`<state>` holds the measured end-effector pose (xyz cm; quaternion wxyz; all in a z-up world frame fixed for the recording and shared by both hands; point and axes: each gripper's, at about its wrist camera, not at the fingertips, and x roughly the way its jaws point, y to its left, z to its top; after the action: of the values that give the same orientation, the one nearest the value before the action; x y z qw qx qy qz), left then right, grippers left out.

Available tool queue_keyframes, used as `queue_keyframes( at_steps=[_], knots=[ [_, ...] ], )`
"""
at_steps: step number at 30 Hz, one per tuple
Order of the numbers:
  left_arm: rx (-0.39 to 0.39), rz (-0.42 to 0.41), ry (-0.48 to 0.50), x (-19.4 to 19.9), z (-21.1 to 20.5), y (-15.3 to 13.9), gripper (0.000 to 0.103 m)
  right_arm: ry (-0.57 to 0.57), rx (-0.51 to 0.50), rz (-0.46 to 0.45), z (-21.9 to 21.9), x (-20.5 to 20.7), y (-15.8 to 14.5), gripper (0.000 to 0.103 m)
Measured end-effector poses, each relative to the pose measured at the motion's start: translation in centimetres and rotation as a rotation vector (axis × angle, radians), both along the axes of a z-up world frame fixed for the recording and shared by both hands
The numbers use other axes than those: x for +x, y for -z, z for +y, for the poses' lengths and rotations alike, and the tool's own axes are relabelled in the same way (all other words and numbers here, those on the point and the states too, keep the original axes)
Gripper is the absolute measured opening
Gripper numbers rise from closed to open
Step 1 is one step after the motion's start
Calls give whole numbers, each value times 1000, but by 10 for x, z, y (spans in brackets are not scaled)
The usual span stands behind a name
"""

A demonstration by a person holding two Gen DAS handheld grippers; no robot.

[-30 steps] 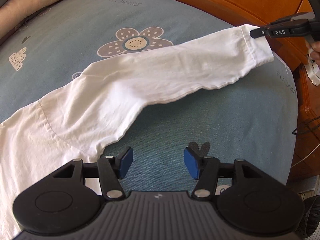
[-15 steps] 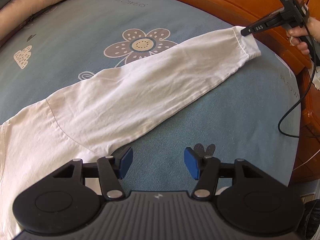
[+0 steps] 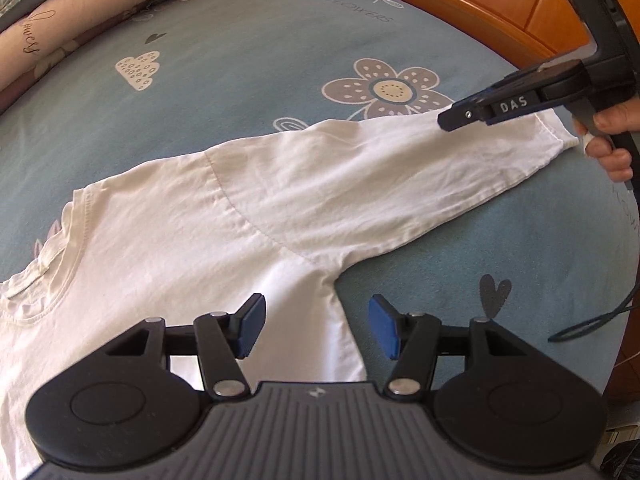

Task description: Fold clothes

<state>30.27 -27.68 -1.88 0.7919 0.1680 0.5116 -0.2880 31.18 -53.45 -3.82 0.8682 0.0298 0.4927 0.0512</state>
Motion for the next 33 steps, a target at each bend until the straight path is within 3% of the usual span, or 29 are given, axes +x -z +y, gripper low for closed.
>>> queue_keyframes(
  at_steps=[5, 8, 11, 14, 18, 22, 25, 28, 33],
  knots=[
    [27, -21, -109, 11, 49, 2, 58, -108, 20, 40, 56, 29, 24, 27],
    [49, -20, -185, 17, 84, 9, 58, -60, -36, 53, 58, 40, 33, 27],
    [84, -4, -263, 21, 116, 20, 58, 56, -108, 59, 50, 49, 29, 28],
    [114, 2, -338, 23, 146, 25, 58, 68, -54, 42, 58, 49, 17, 32],
    [81, 16, -409, 20, 179, 21, 58, -49, 41, 14, 109, 38, 6, 37],
    [77, 5, -380, 12, 194, 19, 59, -197, 118, 39, 167, 28, 8, 37],
    [123, 11, -350, 7, 201, 25, 63, -296, 68, 84, 207, 20, 17, 37],
    [202, 1, -342, -1, 219, 29, 63, -270, 14, 103, 214, 17, 22, 37],
    [237, -2, -364, -18, 263, 12, 63, -153, 9, 117, 193, 6, 7, 40]
  ],
)
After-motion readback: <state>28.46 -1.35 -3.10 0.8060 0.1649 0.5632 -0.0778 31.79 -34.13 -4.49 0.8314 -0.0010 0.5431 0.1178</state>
